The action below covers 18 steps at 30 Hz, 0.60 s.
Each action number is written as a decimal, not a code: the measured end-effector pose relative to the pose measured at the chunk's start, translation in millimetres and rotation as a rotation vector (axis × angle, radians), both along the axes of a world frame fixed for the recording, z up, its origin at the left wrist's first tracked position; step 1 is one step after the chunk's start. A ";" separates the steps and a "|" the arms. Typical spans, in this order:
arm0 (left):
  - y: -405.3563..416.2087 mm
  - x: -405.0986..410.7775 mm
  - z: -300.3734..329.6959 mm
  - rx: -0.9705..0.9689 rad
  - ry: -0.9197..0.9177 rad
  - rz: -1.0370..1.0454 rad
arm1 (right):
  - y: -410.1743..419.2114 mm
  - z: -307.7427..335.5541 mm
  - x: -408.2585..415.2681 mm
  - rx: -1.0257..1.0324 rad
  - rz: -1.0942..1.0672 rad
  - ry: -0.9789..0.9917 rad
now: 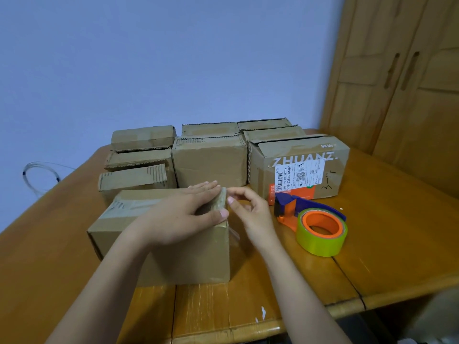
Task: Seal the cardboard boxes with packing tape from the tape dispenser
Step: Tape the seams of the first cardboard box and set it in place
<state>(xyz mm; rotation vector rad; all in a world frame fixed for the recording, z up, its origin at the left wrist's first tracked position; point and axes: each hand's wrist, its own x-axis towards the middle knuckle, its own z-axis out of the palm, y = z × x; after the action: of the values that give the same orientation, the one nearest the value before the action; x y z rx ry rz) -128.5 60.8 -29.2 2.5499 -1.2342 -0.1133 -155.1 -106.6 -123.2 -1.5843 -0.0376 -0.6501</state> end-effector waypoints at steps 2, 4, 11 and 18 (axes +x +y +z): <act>0.7 1.4 -1.4 -0.006 0.005 -0.008 | 0.9 2.1 1.2 0.015 -0.033 0.000; 1.0 2.3 -2.4 -0.011 0.007 -0.011 | 2.1 4.5 2.3 0.012 -0.080 0.014; -0.2 0.0 -1.4 -0.004 0.023 -0.005 | 10.7 -1.6 1.1 -0.064 -0.263 -0.111; -3.1 -2.7 -0.5 0.016 0.065 -0.031 | 17.0 -12.4 -1.7 -0.276 -0.355 -0.230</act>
<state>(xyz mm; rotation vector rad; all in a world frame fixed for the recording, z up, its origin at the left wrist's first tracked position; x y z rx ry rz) -131.2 57.7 -29.6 2.5208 -1.2536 -0.2117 -156.8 -89.6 -135.7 -1.7914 -0.0178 -1.1433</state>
